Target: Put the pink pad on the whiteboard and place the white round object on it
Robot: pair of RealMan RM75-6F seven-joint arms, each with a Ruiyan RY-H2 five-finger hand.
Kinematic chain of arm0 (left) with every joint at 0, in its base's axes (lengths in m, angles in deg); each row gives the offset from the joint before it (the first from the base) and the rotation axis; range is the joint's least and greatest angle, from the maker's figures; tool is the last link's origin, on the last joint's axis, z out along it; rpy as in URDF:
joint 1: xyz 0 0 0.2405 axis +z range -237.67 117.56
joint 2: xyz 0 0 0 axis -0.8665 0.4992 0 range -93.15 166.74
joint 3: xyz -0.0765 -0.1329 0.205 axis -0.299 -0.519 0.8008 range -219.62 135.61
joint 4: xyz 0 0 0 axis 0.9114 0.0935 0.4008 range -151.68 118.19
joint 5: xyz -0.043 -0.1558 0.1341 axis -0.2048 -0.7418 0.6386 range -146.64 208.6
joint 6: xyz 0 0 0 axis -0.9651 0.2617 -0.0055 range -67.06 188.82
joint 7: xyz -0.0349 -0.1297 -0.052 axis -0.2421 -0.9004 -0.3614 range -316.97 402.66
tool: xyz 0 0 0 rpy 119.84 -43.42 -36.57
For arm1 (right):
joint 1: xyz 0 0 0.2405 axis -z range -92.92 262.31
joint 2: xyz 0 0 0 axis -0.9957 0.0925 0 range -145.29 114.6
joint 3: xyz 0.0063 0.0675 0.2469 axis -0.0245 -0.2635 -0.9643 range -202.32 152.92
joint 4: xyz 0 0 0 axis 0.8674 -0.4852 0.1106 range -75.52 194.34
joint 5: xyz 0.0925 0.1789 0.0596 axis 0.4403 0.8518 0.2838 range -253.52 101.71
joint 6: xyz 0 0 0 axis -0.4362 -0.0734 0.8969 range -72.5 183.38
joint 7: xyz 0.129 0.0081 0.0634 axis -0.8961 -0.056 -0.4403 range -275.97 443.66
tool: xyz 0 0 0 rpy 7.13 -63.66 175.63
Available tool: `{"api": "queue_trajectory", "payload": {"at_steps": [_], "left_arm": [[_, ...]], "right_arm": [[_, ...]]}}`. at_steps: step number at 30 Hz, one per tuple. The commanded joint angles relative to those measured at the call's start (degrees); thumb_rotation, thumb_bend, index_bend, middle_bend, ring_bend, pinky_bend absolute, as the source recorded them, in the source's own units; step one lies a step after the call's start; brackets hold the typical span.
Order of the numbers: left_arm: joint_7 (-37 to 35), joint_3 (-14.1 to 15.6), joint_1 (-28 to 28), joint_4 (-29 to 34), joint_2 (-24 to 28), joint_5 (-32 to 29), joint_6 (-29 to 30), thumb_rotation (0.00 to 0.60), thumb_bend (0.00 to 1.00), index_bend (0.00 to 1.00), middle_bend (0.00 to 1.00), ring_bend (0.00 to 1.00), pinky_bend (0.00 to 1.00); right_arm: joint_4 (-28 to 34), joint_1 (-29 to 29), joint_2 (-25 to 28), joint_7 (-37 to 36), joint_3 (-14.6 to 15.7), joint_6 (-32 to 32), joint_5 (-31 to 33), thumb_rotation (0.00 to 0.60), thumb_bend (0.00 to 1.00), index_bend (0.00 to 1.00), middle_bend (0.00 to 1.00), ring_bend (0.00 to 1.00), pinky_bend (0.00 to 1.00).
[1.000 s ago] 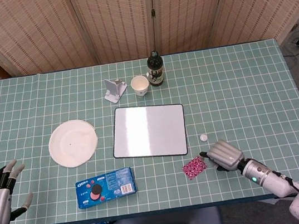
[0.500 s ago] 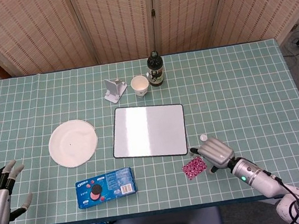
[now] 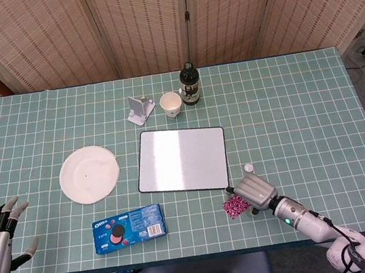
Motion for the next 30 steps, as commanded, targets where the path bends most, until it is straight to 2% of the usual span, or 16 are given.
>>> {"api": "queue_trajectory", "payload": {"at_steps": [1,30], "left_arm": [[-0.1,0.0,0.0,-0.1,0.0,-0.1,0.0,0.6,0.29,0.16,0.1,0.12,0.03],[-0.7,-0.2,-0.1,-1.0,-0.3,-0.4,-0.4,0.6,0.29,0.16,0.1,0.12,0.03]], "right_arm": [[-0.2,-0.3,-0.5,0.9,-0.2,-0.2,0.6,0.6,0.03,0.33,0.97,1.0,1.0],[-1.5,-1.8,-1.0,3.6,0.5,-1.8,2.9,0.6,0.07,0.34,0.97,1.0,1.0]]}}
